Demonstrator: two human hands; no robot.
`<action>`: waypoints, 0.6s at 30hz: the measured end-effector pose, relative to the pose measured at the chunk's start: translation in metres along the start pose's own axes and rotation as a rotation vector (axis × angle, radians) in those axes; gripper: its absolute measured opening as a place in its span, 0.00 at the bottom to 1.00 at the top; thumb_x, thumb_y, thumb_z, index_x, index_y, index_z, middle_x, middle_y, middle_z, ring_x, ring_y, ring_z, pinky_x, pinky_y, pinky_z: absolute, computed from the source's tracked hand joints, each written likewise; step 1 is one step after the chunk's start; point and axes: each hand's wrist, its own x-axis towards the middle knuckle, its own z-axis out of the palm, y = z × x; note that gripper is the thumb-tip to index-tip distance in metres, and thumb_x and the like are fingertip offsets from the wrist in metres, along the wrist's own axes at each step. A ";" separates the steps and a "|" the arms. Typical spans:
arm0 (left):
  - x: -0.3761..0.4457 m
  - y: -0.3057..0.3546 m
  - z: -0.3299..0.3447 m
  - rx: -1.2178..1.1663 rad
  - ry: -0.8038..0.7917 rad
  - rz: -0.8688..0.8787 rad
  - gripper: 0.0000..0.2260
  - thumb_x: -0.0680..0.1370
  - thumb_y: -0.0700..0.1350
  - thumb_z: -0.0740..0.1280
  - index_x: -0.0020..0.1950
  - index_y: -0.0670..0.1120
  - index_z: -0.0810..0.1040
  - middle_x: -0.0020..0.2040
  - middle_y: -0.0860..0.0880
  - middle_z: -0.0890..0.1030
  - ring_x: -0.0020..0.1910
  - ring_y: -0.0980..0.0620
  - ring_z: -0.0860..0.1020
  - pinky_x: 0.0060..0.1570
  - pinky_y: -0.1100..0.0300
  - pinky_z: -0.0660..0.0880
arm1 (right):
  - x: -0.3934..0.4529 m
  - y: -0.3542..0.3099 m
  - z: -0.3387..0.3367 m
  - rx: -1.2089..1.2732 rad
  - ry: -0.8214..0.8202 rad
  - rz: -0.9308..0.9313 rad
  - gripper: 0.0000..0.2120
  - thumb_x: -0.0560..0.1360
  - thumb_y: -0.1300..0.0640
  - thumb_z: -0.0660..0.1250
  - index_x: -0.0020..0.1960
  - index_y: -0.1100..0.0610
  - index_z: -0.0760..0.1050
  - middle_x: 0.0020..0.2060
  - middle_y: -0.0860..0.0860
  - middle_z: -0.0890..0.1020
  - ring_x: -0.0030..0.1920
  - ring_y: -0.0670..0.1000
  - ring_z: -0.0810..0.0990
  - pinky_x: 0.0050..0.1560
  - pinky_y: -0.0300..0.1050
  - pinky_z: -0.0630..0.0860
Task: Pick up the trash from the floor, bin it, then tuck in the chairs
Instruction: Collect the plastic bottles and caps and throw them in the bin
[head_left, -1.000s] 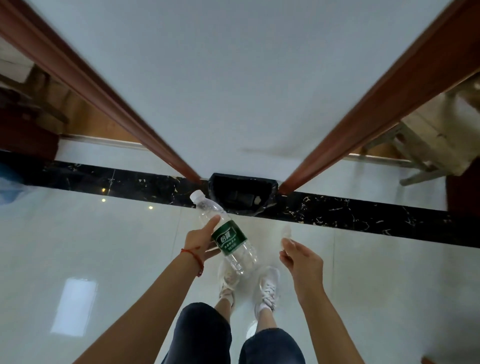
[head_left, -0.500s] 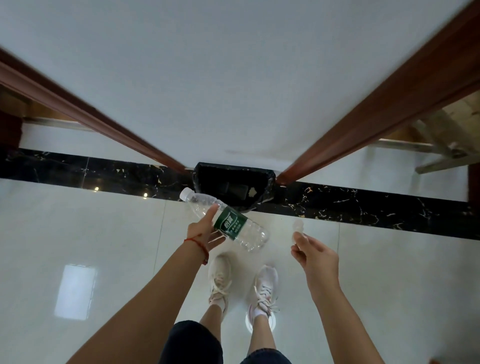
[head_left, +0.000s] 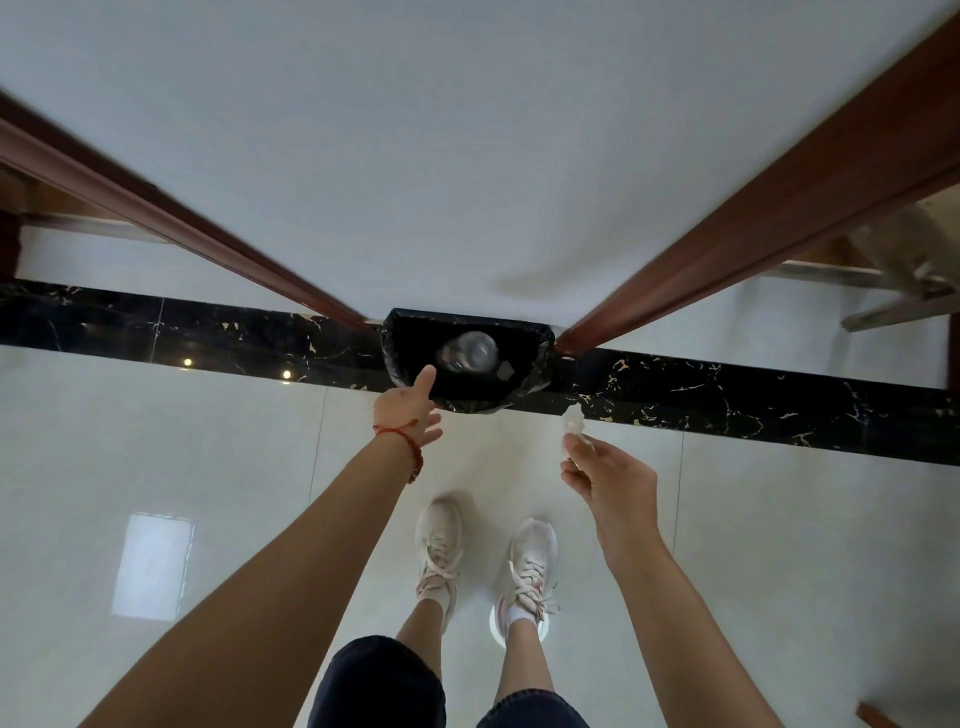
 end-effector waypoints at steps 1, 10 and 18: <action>-0.002 -0.002 -0.002 0.127 0.026 0.092 0.12 0.75 0.53 0.63 0.45 0.43 0.74 0.51 0.41 0.76 0.52 0.43 0.76 0.53 0.51 0.75 | 0.000 0.000 0.002 -0.025 -0.003 -0.011 0.01 0.71 0.63 0.70 0.40 0.60 0.80 0.33 0.54 0.79 0.34 0.49 0.76 0.39 0.34 0.80; -0.012 -0.033 -0.041 0.975 -0.011 0.757 0.21 0.78 0.51 0.59 0.68 0.44 0.66 0.69 0.44 0.70 0.69 0.46 0.66 0.67 0.51 0.64 | 0.010 0.011 0.029 -0.421 -0.014 -0.229 0.09 0.70 0.58 0.69 0.33 0.61 0.78 0.29 0.59 0.79 0.33 0.52 0.76 0.42 0.46 0.74; -0.015 -0.030 -0.072 1.112 0.017 0.879 0.21 0.77 0.50 0.60 0.68 0.43 0.66 0.69 0.42 0.69 0.69 0.44 0.65 0.67 0.50 0.63 | 0.042 0.018 0.082 -0.542 -0.023 -0.273 0.18 0.68 0.54 0.69 0.32 0.70 0.71 0.27 0.58 0.71 0.31 0.53 0.67 0.35 0.44 0.65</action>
